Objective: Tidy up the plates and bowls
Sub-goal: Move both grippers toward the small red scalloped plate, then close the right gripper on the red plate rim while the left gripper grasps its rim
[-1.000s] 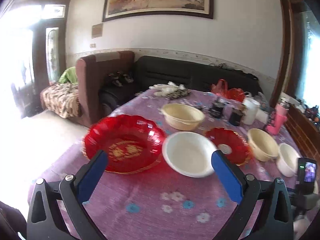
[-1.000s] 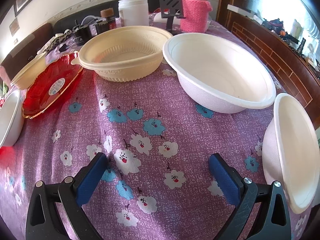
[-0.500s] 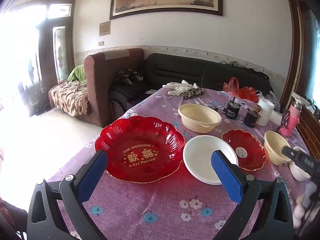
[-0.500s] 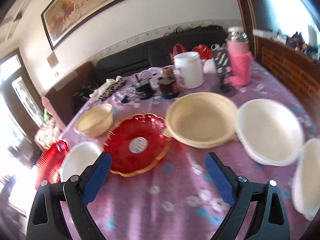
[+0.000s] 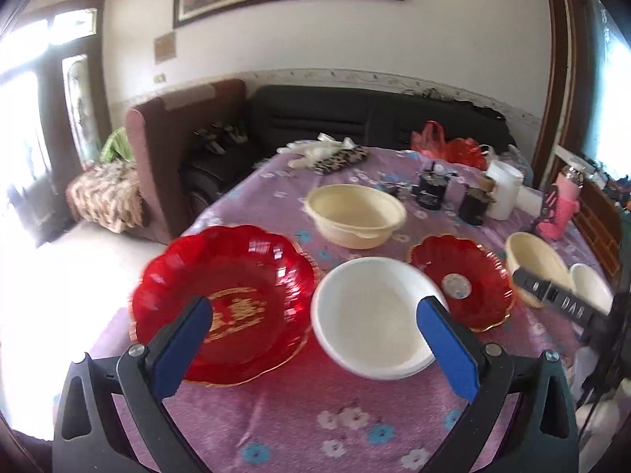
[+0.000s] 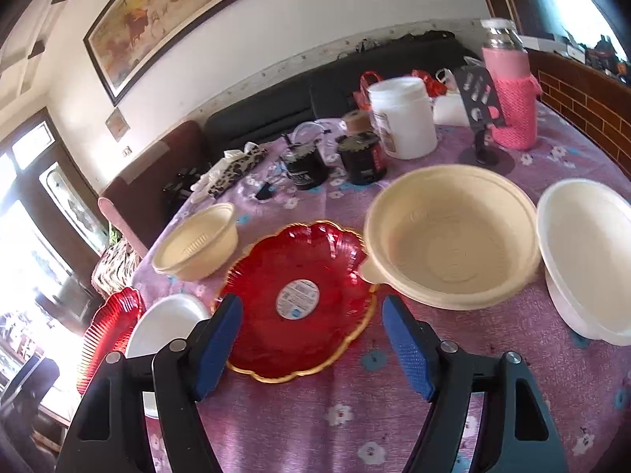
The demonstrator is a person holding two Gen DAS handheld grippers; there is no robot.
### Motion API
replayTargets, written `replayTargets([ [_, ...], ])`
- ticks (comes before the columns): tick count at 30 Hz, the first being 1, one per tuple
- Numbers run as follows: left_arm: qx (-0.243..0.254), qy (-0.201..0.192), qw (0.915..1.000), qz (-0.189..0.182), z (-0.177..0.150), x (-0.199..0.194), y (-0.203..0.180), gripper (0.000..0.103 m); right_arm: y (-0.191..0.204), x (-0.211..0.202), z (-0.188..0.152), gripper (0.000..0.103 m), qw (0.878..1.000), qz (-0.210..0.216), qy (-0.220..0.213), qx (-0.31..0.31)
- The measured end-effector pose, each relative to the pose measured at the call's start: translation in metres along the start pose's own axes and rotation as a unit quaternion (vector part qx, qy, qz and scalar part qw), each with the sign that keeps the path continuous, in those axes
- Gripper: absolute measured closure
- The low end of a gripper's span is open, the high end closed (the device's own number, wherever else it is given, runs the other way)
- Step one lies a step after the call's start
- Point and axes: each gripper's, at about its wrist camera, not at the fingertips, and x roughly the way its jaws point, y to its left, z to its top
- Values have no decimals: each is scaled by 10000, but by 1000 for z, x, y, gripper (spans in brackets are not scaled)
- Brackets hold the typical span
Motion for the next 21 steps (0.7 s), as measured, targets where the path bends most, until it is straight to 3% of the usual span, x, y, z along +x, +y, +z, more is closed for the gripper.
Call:
replayTargets([
  [5, 99, 210, 9981, -566, 24, 23, -23, 0, -19, 14, -5, 25, 9988, -72, 374, 315],
  [11, 207, 544, 9939, -935, 45, 55, -42, 0, -27, 35, -7, 39, 9967, -49, 641, 497],
  [16, 50, 870, 9888, -1213, 51, 77, -45, 3, -44, 57, -3, 51, 9908, 362, 745, 1068],
  [19, 21, 980, 9875, -1237, 49, 82, -46, 5, -43, 59, -3, 63, 9917, 335, 679, 1037],
  [21, -36, 1055, 9863, -1267, 47, 84, -45, 6, -40, 62, -3, 82, 9918, 356, 733, 990],
])
